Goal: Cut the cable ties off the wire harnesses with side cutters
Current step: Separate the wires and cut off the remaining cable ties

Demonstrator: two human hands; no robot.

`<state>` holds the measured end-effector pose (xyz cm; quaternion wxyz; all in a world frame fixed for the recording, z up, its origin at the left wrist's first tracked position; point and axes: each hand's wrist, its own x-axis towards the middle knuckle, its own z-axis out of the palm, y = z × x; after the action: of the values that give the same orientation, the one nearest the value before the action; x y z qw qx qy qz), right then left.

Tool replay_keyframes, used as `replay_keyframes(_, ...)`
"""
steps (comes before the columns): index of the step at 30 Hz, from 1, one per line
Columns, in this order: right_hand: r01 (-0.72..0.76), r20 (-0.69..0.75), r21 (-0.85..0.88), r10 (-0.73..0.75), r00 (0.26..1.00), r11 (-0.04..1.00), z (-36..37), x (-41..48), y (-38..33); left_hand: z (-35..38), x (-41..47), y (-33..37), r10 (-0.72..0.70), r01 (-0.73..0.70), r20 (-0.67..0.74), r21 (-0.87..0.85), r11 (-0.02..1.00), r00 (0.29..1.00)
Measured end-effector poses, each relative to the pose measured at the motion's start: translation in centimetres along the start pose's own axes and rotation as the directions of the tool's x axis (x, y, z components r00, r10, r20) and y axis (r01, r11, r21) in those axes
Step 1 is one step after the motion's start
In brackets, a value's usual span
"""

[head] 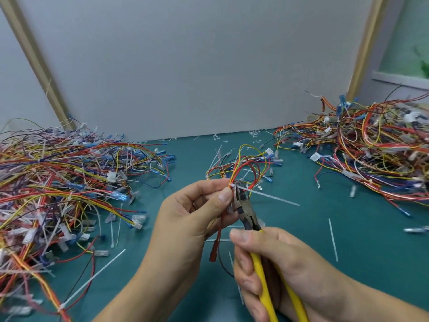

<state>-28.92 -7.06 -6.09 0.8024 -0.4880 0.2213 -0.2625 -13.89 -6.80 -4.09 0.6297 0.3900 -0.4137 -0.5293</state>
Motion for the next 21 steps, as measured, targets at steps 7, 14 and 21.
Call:
replay_keyframes(7, -0.001, -0.011, 0.004, 0.001, 1.0, 1.0, 0.15, -0.15, 0.08, 0.02, -0.09, -0.05, 0.013, -0.013, 0.025, 0.008, 1.0, 1.0)
replay_keyframes(14, -0.01, -0.035, -0.018, 0.009, 0.999, 1.0, 0.39, -0.27, -0.01, 0.03, -0.09, -0.12, 0.014, -0.014, 0.031, 0.012, 1.0, 0.999)
replay_keyframes(21, -0.006, -0.088, -0.051, 0.001, 0.996, 0.999, 0.54, -0.5, -0.1, -0.1, 0.02, -0.42, 0.021, -0.022, 0.041, 0.02, 1.0, 0.999)
